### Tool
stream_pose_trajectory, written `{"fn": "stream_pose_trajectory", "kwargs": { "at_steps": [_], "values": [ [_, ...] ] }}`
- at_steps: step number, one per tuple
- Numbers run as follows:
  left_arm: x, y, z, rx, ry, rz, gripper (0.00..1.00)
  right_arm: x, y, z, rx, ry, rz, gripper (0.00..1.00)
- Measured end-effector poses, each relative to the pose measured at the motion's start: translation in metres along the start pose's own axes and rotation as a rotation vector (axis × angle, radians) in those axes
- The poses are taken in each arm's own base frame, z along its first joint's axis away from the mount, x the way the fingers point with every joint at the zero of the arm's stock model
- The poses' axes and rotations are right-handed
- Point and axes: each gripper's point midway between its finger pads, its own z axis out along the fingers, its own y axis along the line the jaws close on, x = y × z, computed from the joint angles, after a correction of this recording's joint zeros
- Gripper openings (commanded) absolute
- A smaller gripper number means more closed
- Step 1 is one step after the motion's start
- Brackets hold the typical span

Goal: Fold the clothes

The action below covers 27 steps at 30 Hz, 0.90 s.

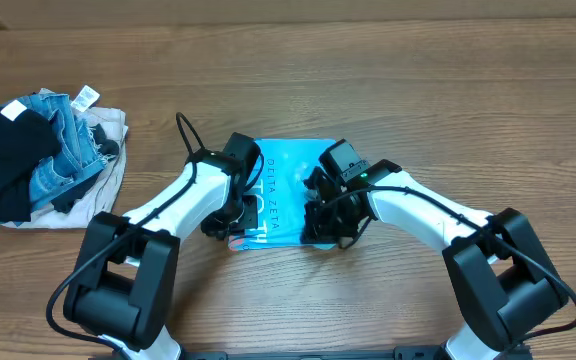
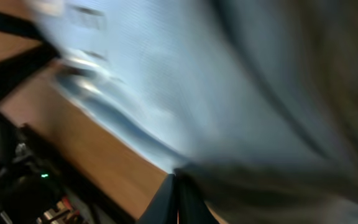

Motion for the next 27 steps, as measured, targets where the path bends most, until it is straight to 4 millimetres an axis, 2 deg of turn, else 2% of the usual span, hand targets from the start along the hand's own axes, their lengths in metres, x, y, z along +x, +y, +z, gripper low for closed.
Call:
{"fn": "stream_pose_trajectory", "kwargs": {
  "at_steps": [3, 9, 11, 16, 19, 21, 23, 24, 25, 26, 27],
  "values": [
    [0.006, 0.009, 0.003, -0.05, 0.027, 0.005, 0.05, 0.004, -0.017, -0.003, 0.067, 0.009, 0.053, 0.04],
    [0.008, 0.019, 0.004, -0.106, 0.033, 0.009, 0.06, 0.016, -0.06, -0.022, 0.181, 0.05, 0.197, 0.04],
    [0.007, 0.022, 0.006, -0.121, 0.033, 0.01, 0.06, 0.013, -0.057, -0.025, 0.133, 0.048, 0.159, 0.04],
    [0.006, 0.024, 0.006, -0.137, 0.027, 0.01, 0.08, -0.017, -0.006, -0.033, -0.117, -0.057, -0.049, 0.04],
    [0.006, 0.024, 0.006, -0.138, 0.026, 0.01, 0.08, -0.028, 0.001, -0.033, -0.124, -0.102, -0.071, 0.04],
    [0.006, 0.025, 0.006, -0.14, 0.025, 0.011, 0.08, -0.025, -0.004, -0.029, -0.094, -0.086, -0.04, 0.04],
    [0.006, 0.025, 0.006, -0.141, 0.025, 0.011, 0.1, -0.012, -0.021, -0.02, -0.026, -0.02, 0.036, 0.04],
    [0.005, 0.025, 0.006, -0.14, 0.025, 0.011, 0.18, -0.004, -0.029, -0.018, 0.01, 0.013, 0.072, 0.04],
    [0.005, 0.025, 0.006, -0.14, 0.025, 0.011, 0.34, 0.007, -0.038, -0.018, 0.052, 0.053, 0.109, 0.04],
    [0.005, 0.026, 0.006, -0.146, 0.024, 0.015, 0.37, 0.016, -0.046, -0.019, 0.095, 0.08, 0.134, 0.04],
    [0.005, 0.028, 0.005, -0.159, 0.022, 0.019, 0.35, 0.017, -0.05, -0.02, 0.118, 0.083, 0.14, 0.05]
  ]
}}
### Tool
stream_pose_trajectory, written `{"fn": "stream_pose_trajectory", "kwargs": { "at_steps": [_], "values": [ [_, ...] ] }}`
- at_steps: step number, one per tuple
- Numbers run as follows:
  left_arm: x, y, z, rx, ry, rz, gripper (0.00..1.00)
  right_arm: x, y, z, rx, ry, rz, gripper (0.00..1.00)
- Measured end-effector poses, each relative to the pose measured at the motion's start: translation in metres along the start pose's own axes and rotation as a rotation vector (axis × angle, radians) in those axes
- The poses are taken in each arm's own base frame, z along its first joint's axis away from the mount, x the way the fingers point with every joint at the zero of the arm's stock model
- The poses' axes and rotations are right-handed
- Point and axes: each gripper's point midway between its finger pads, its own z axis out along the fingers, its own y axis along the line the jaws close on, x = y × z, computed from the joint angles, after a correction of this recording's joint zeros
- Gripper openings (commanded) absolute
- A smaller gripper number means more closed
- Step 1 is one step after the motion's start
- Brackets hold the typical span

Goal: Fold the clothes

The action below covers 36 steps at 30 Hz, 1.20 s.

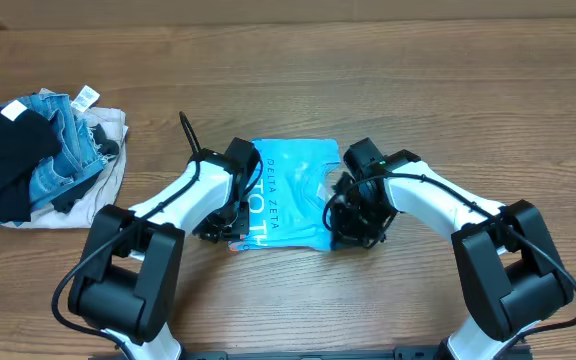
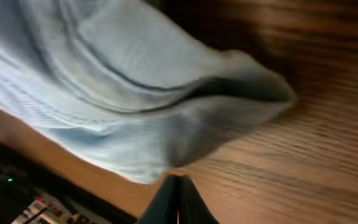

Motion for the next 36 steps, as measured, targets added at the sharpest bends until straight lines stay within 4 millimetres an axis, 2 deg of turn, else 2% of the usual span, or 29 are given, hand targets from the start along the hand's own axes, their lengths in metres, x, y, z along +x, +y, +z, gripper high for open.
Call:
{"fn": "stream_pose_trajectory", "kwargs": {
  "at_steps": [2, 3, 4, 5, 6, 7, 8, 9, 11, 13, 15, 20, 23, 29, 32, 36],
  "values": [
    [0.0, 0.004, -0.001, 0.006, 0.014, -0.015, 0.31, -0.002, 0.001, -0.001, -0.006, -0.005, -0.035, 0.09],
    [0.002, 0.007, -0.002, 0.013, 0.033, -0.024, 0.36, -0.004, 0.004, -0.003, -0.02, -0.014, -0.063, 0.11],
    [0.005, 0.011, -0.006, 0.031, 0.07, -0.049, 0.51, -0.006, 0.01, -0.01, -0.034, -0.036, -0.097, 0.13],
    [0.003, 0.014, -0.011, 0.055, 0.086, -0.078, 0.71, -0.009, 0.016, -0.019, -0.046, -0.066, -0.13, 0.16],
    [-0.004, 0.018, -0.019, 0.094, 0.085, -0.115, 0.88, -0.011, 0.024, -0.029, -0.056, -0.101, -0.159, 0.2],
    [-0.015, 0.02, -0.027, 0.148, 0.069, -0.159, 1.0, -0.014, 0.031, -0.041, -0.066, -0.141, -0.185, 0.33],
    [-0.03, 0.027, -0.04, 0.214, 0.028, -0.217, 1.0, -0.017, 0.041, -0.057, -0.077, -0.192, -0.212, 0.46],
    [-0.047, 0.035, -0.057, 0.306, -0.036, -0.282, 1.0, -0.019, 0.049, -0.071, -0.085, -0.239, -0.228, 0.51],
    [-0.064, 0.049, -0.074, 0.415, -0.104, -0.36, 1.0, -0.017, 0.053, -0.08, -0.087, -0.261, -0.227, 0.52],
    [-0.073, 0.05, -0.078, 0.496, -0.118, -0.388, 1.0, -0.015, 0.05, -0.079, -0.075, -0.249, -0.217, 0.52],
    [-0.076, 0.037, -0.072, 0.575, -0.09, -0.382, 1.0, -0.015, 0.049, -0.079, -0.071, -0.249, -0.213, 0.52],
    [-0.069, -0.011, -0.032, 0.701, 0.019, -0.263, 1.0, -0.013, 0.047, -0.078, -0.065, -0.243, -0.209, 0.52],
    [-0.071, -0.031, -0.037, 0.783, 0.01, -0.189, 0.98, -0.011, 0.046, -0.078, -0.062, -0.235, -0.204, 0.52],
    [-0.078, -0.059, -0.041, 0.881, -0.034, -0.051, 0.82, -0.012, 0.045, -0.078, -0.053, -0.236, -0.202, 0.52],
    [-0.084, -0.075, -0.041, 0.933, -0.092, 0.058, 0.77, -0.011, 0.045, -0.077, -0.052, -0.236, -0.201, 0.52],
    [-0.086, -0.089, -0.037, 0.988, -0.12, 0.151, 0.4, -0.01, 0.043, -0.077, -0.049, -0.23, -0.196, 0.51]
  ]
}}
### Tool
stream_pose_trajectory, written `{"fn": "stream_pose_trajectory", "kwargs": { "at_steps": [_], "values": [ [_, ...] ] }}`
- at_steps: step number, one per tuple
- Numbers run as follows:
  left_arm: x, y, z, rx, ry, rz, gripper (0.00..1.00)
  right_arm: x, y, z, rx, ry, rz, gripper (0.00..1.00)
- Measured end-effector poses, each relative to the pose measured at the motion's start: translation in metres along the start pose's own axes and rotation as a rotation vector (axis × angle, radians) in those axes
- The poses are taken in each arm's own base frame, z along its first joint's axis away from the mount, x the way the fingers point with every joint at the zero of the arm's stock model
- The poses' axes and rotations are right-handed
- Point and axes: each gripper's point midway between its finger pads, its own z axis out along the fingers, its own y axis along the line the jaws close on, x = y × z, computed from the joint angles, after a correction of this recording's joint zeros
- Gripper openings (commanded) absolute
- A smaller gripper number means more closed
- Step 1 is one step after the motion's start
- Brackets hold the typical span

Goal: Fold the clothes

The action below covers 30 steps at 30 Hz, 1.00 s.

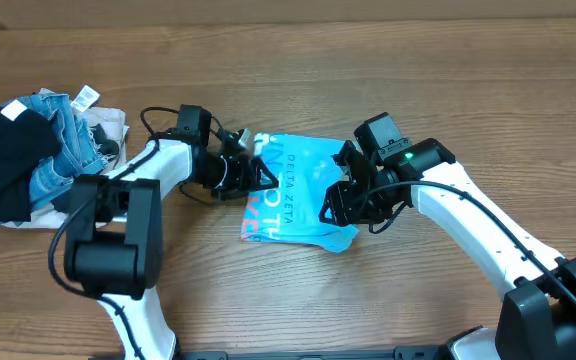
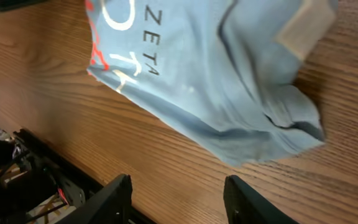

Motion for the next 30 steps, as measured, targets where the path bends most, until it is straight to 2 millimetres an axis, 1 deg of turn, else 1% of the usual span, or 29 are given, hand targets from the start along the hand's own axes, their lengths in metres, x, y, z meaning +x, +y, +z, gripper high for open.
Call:
{"fn": "stream_pose_trajectory", "kwargs": {
  "at_steps": [1, 3, 7, 8, 9, 10, 11, 12, 13, 15, 18, 19, 21, 22, 23, 24, 26, 27, 29, 30],
  "values": [
    [0.001, 0.0, 0.003, 0.019, 0.006, -0.002, 0.37, 0.0, 0.0, 0.0, 0.001, 0.001, 0.0, 0.51],
    [0.001, 0.003, 0.007, 0.034, 0.01, 0.0, 0.05, 0.001, 0.0, 0.0, 0.001, 0.004, 0.002, 0.51],
    [0.002, 0.006, 0.01, 0.037, 0.016, -0.015, 0.04, 0.004, -0.001, 0.0, 0.005, 0.014, 0.007, 0.51],
    [0.002, 0.006, 0.009, 0.043, 0.012, -0.015, 0.06, 0.004, -0.001, 0.0, 0.006, 0.017, 0.009, 0.51],
    [0.001, 0.006, 0.009, 0.06, 0.007, -0.017, 0.15, 0.005, -0.002, 0.0, 0.01, 0.021, 0.011, 0.51],
    [0.0, 0.006, 0.008, 0.084, 0.001, -0.021, 0.27, 0.006, -0.003, 0.0, 0.014, 0.021, 0.012, 0.44],
    [0.0, 0.006, 0.008, 0.106, -0.002, -0.024, 0.34, 0.005, -0.004, 0.0, 0.019, 0.017, 0.012, 0.25],
    [0.0, 0.006, 0.008, 0.133, -0.004, -0.033, 0.37, 0.002, -0.003, 0.0, 0.018, 0.006, 0.011, 0.05],
    [0.0, 0.006, 0.008, 0.154, -0.005, -0.041, 0.41, -0.004, -0.002, 0.0, 0.015, -0.019, 0.005, 0.04],
    [0.0, 0.0, 0.007, 0.191, -0.004, -0.042, 0.44, -0.033, 0.003, -0.001, -0.004, -0.134, 0.005, 0.04],
    [0.0, -0.002, 0.007, 0.204, -0.003, -0.041, 0.48, -0.074, 0.009, -0.001, -0.036, -0.286, 0.018, 0.04],
    [0.0, -0.003, 0.006, 0.208, -0.002, -0.042, 0.49, -0.083, 0.009, 0.004, -0.043, -0.308, 0.031, 0.04],
    [0.001, -0.004, 0.006, 0.211, -0.001, -0.043, 0.51, -0.095, 0.002, 0.02, -0.043, -0.317, 0.066, 0.04],
    [0.001, -0.004, 0.006, 0.213, -0.001, -0.043, 0.53, -0.097, -0.004, 0.031, -0.038, -0.302, 0.094, 0.04],
    [0.001, -0.005, 0.006, 0.217, 0.001, -0.044, 0.61, -0.095, -0.015, 0.047, -0.022, -0.266, 0.139, 0.04],
    [0.001, -0.005, 0.006, 0.22, 0.0, -0.043, 0.67, -0.091, -0.024, 0.061, -0.008, -0.231, 0.181, 0.04],
    [0.001, -0.01, 0.004, 0.243, 0.003, -0.047, 0.7, -0.084, -0.039, 0.082, 0.016, -0.179, 0.248, 0.04],
    [0.0, -0.011, 0.004, 0.247, 0.003, -0.045, 0.75, -0.083, -0.041, 0.089, 0.009, -0.163, 0.271, 0.04],
    [0.0, -0.014, 0.003, 0.261, 0.004, -0.048, 0.89, -0.084, -0.041, 0.09, -0.003, -0.16, 0.294, 0.04],
    [0.0, -0.017, 0.002, 0.273, 0.004, -0.048, 0.93, -0.085, -0.041, 0.09, -0.007, -0.158, 0.306, 0.04]
  ]
}}
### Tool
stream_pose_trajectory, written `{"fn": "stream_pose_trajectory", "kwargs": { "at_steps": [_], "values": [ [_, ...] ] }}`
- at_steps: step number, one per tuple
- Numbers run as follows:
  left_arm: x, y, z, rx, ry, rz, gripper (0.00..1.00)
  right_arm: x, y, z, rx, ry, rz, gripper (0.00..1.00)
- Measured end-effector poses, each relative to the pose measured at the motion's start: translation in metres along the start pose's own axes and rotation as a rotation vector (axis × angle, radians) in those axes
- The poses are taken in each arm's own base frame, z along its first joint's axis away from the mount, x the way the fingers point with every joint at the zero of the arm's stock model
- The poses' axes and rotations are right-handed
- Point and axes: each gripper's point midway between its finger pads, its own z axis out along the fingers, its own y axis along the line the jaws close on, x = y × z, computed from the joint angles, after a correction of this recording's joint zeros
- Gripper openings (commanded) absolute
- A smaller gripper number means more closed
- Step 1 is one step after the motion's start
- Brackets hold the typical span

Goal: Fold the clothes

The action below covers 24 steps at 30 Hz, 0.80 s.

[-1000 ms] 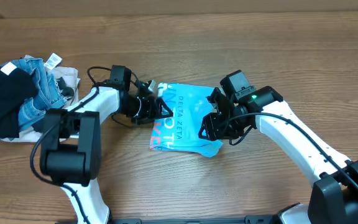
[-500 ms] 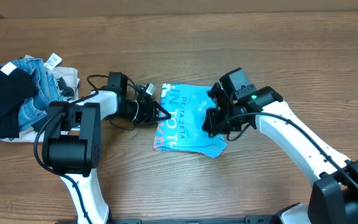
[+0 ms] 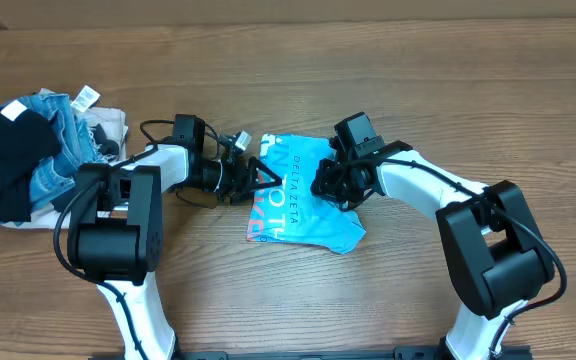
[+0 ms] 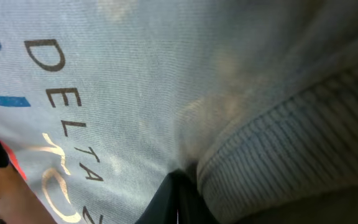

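The folded light-blue shirt (image 3: 303,205) with "DELTA ZETA" lettering lies tilted at mid-table. My left gripper (image 3: 264,177) lies low, pointing right, its fingers spread at the shirt's left edge. My right gripper (image 3: 330,188) is down on the shirt's upper right part. In the right wrist view the shirt (image 4: 104,74) fills the frame. There the right gripper (image 4: 179,190) is shut, its tips pressed into the cloth just beside the ribbed collar (image 4: 291,143).
A pile of clothes (image 3: 38,150), black, denim and beige, sits at the table's left edge. The left arm's cable loops above its wrist. Bare wooden table (image 3: 418,80) lies behind and in front of the shirt.
My right gripper was open and raised over the shirt's lower right corner. Now it is lower, further up the shirt by the collar, and shut on the cloth. The left gripper has hardly moved.
Both grippers were at the shirt's near edge, the right one shut on cloth. Then the right held the shirt's right edge. Later the shirt lay folded and tilted, the left arm reached in from the left, the right stood open. Now the right grips by the collar.
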Motion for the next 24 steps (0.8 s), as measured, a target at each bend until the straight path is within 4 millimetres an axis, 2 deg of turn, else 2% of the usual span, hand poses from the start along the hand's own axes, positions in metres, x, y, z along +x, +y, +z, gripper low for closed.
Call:
{"fn": "stream_pose_trajectory", "kwargs": {
  "at_steps": [5, 7, 10, 11, 13, 16, 17, 24],
  "values": [
    [-0.002, -0.007, -0.001, 0.026, -0.004, 0.007, 0.92, 0.0, 0.001, 0.001, -0.008, 0.009, 0.019, 0.04],
    [-0.006, -0.01, 0.005, 0.025, -0.014, 0.028, 0.87, 0.0, 0.001, 0.001, -0.01, 0.012, 0.024, 0.04],
    [-0.006, -0.014, 0.022, -0.01, 0.0, 0.077, 0.64, 0.0, 0.001, 0.001, -0.011, 0.014, 0.025, 0.04],
    [-0.004, -0.014, 0.029, -0.028, 0.012, 0.079, 0.53, 0.0, 0.001, 0.001, -0.011, 0.014, 0.025, 0.04],
    [-0.003, -0.01, 0.035, -0.068, 0.014, 0.071, 0.31, 0.0, 0.001, 0.001, -0.01, 0.015, 0.027, 0.04],
    [-0.003, 0.002, 0.037, -0.117, 0.009, 0.027, 0.07, 0.0, 0.0, 0.001, -0.007, 0.019, 0.029, 0.04],
    [-0.002, 0.003, 0.037, -0.119, 0.009, 0.012, 0.04, 0.0, 0.0, 0.001, -0.007, 0.019, 0.029, 0.04],
    [-0.001, 0.006, 0.032, -0.119, 0.008, -0.034, 0.04, 0.002, -0.001, 0.001, -0.002, 0.025, 0.032, 0.04]
  ]
}}
